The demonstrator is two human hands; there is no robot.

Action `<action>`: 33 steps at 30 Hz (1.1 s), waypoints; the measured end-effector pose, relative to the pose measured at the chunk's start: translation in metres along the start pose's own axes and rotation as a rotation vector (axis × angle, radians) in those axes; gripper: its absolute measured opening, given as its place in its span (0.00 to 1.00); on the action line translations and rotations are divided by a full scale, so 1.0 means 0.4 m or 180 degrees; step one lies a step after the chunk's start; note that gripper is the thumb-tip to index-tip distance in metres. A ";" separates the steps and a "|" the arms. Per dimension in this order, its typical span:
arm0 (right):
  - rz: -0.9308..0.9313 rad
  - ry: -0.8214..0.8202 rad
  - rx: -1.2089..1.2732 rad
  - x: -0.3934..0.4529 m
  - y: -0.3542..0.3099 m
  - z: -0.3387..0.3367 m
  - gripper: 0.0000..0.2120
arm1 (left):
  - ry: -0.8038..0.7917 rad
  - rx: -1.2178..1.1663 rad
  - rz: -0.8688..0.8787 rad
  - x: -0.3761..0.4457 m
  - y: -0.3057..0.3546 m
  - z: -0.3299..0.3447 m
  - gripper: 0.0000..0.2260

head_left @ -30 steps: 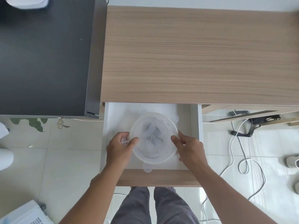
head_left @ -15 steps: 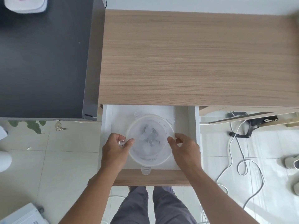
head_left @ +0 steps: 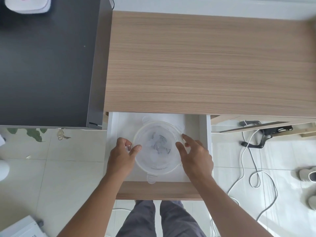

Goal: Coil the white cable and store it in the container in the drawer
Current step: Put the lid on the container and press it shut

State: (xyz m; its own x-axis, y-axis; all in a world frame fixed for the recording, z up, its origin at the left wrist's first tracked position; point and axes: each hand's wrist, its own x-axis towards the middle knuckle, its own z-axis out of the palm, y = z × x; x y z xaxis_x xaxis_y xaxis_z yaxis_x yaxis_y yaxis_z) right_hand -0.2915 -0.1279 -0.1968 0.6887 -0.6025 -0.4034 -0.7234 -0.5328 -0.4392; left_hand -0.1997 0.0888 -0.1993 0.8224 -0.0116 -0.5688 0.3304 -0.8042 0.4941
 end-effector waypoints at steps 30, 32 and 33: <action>-0.0240 -0.0925 -0.0108 0.085 -0.039 -0.036 0.25 | 0.0181 -0.0412 -0.0180 0.006 0.007 0.017 0.12; -0.0188 -0.1046 -0.0047 0.090 -0.038 -0.037 0.24 | 0.0318 -0.0556 -0.0211 -0.005 0.005 0.028 0.12; -0.0174 -0.1084 0.0015 0.090 -0.037 -0.035 0.24 | 0.0395 -0.0607 -0.0232 -0.010 0.003 0.033 0.13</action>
State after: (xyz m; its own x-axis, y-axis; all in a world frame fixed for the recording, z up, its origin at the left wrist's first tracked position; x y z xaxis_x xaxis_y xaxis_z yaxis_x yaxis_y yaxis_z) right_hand -0.2566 -0.1501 -0.1934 0.7041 -0.3395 -0.6237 -0.6851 -0.5557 -0.4709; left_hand -0.2086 0.0801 -0.2052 0.8399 0.1249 -0.5281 0.4628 -0.6732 0.5767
